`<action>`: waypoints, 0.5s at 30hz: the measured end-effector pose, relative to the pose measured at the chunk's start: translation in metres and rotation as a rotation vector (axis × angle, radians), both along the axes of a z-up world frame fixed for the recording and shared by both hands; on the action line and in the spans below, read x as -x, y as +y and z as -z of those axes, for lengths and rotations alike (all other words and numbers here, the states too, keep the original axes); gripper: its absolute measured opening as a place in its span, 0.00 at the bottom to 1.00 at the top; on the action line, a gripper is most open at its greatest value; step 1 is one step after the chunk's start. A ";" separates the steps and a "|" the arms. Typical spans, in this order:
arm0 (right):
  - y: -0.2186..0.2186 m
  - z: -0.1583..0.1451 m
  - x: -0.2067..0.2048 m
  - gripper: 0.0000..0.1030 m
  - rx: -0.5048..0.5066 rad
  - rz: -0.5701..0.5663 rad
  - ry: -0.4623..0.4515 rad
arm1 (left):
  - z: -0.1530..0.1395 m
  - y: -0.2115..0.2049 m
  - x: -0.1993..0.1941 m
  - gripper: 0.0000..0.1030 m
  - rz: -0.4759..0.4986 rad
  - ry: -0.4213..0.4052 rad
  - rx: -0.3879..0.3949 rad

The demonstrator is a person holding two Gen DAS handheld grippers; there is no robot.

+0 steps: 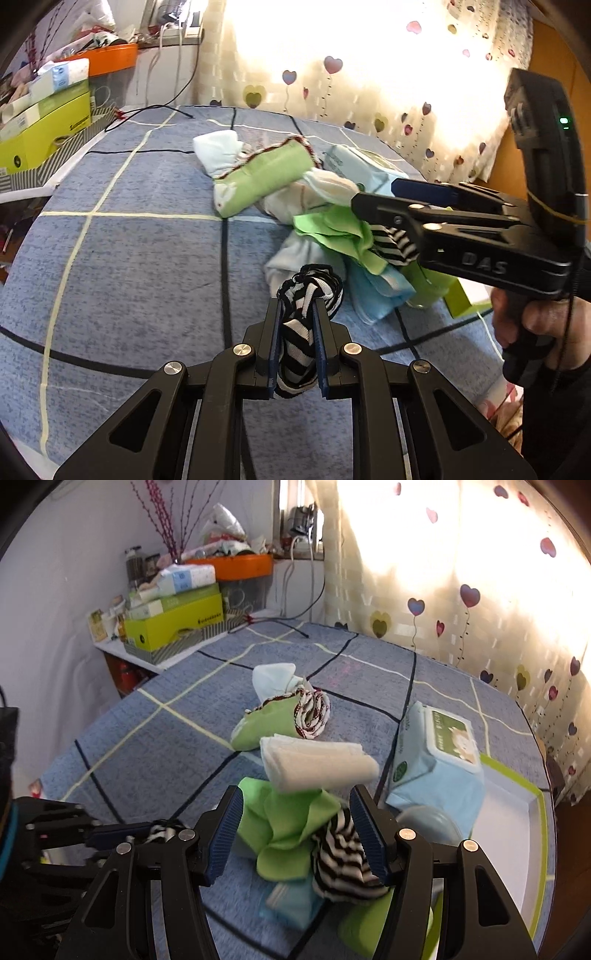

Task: Organize soft objects
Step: 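Grasp the white rolled sock with the right gripper while the left gripper lifts the striped sock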

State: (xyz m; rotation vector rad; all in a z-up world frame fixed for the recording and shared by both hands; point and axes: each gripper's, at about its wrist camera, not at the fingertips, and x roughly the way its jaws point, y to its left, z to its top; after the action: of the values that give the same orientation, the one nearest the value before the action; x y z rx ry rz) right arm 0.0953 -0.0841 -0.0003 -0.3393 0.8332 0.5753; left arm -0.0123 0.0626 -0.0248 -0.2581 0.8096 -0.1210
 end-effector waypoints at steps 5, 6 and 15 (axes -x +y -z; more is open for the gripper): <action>0.016 0.012 -0.012 0.58 0.046 -0.018 -0.002 | 0.000 0.011 -0.001 0.16 -0.018 -0.007 0.011; 0.019 0.014 -0.014 0.58 0.056 -0.021 -0.005 | 0.000 0.012 0.000 0.16 -0.022 -0.009 0.011; 0.028 0.020 -0.024 0.21 0.137 -0.014 -0.027 | 0.001 0.022 -0.007 0.16 -0.032 -0.009 0.029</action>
State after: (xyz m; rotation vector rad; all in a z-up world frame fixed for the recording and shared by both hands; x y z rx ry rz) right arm 0.1192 -0.0563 -0.0203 -0.4776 0.8468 0.5262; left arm -0.0057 0.0841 -0.0254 -0.2974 0.7947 -0.1039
